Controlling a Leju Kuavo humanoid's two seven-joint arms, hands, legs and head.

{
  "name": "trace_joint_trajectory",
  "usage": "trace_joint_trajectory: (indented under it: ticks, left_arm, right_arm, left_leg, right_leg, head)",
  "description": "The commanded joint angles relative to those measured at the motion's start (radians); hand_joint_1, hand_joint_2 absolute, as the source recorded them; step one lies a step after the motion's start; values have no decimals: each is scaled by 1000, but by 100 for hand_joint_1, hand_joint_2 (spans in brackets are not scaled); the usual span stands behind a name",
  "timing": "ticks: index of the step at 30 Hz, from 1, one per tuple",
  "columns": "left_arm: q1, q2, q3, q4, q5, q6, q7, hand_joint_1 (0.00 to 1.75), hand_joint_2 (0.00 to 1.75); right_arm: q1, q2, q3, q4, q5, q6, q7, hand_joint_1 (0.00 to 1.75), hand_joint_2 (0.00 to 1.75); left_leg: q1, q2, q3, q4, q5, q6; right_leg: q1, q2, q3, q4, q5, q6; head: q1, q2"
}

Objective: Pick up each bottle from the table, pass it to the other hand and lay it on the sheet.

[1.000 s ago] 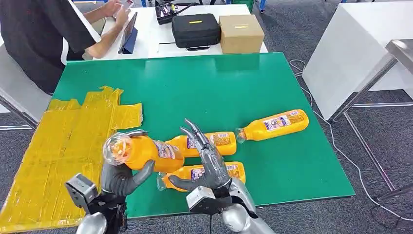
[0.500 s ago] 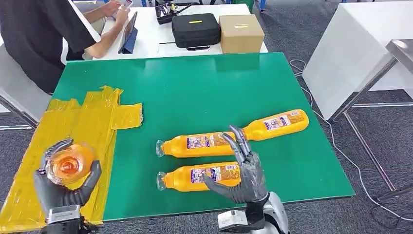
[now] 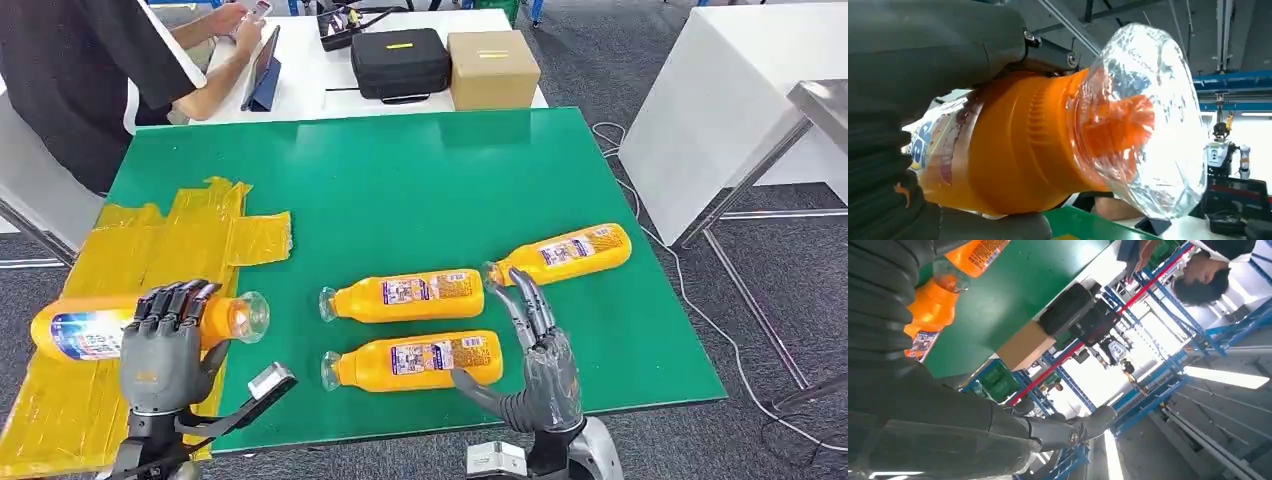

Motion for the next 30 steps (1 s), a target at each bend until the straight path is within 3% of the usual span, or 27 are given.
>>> trace_joint_trajectory:
  ticks: [1, 2, 4, 7, 9, 15, 19, 27, 28, 29, 30]
  left_arm:
    - [-200, 263, -319, 224, -7, -110, 321, 175, 175]
    - [-253, 310, -420, 275, -7, -165, 418, 175, 175]
    - [-291, 296, -458, 371, -7, -195, 444, 175, 175]
    - [-357, 259, -444, 556, -7, -192, 433, 175, 175]
    - [-377, 218, -381, 632, -7, -190, 391, 175, 175]
    - [-390, 194, -310, 670, -7, -216, 342, 175, 175]
    - [-435, 224, -351, 786, -7, -243, 418, 175, 175]
    - [-456, 170, -210, 934, -7, -228, 368, 175, 175]
    - [-458, 165, -201, 943, -7, -230, 364, 141, 175]
    - [-464, 162, -195, 960, -7, -231, 356, 12, 175]
    - [-465, 160, -195, 965, -7, -235, 355, 0, 175]
  right_arm:
    - [-29, -3, -11, 31, -18, 31, -9, 0, 175]
    - [-38, 6, -10, 41, -24, 45, -16, 0, 175]
    - [-57, 22, -10, 58, -27, 64, -22, 0, 175]
    - [-88, 39, -20, 80, -39, 88, -19, 0, 175]
    - [-98, 39, -26, 82, -42, 103, -11, 0, 175]
    - [-108, 37, -28, 93, -49, 116, -9, 0, 175]
    - [-153, 48, -26, 142, -66, 132, -14, 0, 175]
    - [-168, 47, -54, 148, -65, 144, 0, 0, 175]
    - [-170, 47, -54, 149, -64, 146, 0, 0, 175]
    - [-177, 48, -54, 152, -63, 152, 3, 0, 175]
    - [-180, 48, -54, 153, -63, 154, 4, 0, 175]
  left_leg:
    - [0, -4, 3, -2, 0, -2]
    - [-1, -7, 3, -3, 1, -3]
    - [0, -11, 2, -2, 2, -3]
    - [0, -3, 3, -3, 1, -2]
    - [0, -5, 3, -3, 2, -2]
    - [0, -3, 3, -2, 1, -4]
    - [0, -1, 1, -1, 1, -3]
    - [0, -2, 1, -2, 2, -4]
    - [1, -1, 0, -1, 2, -3]
    - [0, -2, 2, -2, 1, -3]
    - [0, -2, 1, -2, 2, -3]
  right_leg:
    - [-1, -1, 3, -1, -1, -1]
    - [-1, -3, 4, -1, -2, -1]
    - [0, -6, 4, -1, -1, -1]
    - [0, -1, 3, -2, 0, -1]
    - [0, -2, 3, -1, 0, 0]
    - [0, 1, 3, 0, -1, -1]
    - [0, 2, 2, 0, 0, -1]
    - [0, 2, 2, 0, 0, 0]
    - [1, 1, 1, 0, 0, 0]
    - [0, 1, 2, 0, 0, 0]
    - [0, 1, 2, 0, 0, 0]
  head:
    - [0, 0]
    - [0, 0]
    - [0, 0]
    - [-1, 0]
    - [0, 0]
    - [0, 0]
    - [0, 0]
    - [0, 0]
    - [0, 0]
    - [0, 0]
    - [0, 0]
